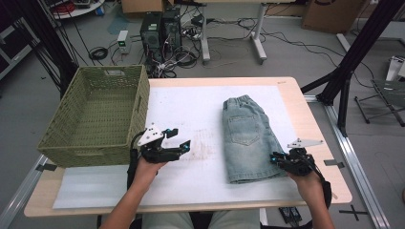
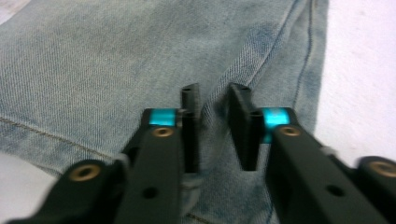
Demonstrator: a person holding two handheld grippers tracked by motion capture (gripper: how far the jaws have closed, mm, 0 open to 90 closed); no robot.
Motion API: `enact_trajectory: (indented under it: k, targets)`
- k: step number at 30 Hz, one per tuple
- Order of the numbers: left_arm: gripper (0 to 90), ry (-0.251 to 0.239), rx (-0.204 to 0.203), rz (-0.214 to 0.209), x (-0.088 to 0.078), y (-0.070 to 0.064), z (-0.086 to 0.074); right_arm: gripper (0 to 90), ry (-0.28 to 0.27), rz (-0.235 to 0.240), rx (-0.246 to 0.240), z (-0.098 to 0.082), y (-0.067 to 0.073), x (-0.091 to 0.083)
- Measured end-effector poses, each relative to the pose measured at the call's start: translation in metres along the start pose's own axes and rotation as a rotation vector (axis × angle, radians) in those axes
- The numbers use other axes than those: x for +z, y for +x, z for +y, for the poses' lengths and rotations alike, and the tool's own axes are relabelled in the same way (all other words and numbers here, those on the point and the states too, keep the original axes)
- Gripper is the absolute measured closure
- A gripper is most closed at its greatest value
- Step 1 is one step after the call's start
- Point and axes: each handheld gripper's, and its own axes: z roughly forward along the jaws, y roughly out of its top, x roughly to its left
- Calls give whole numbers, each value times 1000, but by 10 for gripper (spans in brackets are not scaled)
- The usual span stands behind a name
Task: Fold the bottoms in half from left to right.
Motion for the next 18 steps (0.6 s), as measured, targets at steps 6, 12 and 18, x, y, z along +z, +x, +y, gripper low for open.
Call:
enact_trajectory:
  k: [6,12,18]
  targets:
    - [288,2,2,-3,1,-1,1,887,-36,-30,-39,8,5,-9]
    - [289,2,-6,0,-4,3,0,888,-45,-86,-15,14,1,-25]
    - [288,3,-8,-2,-4,4,0,889,-22,-171,-37,14,-2,-43]
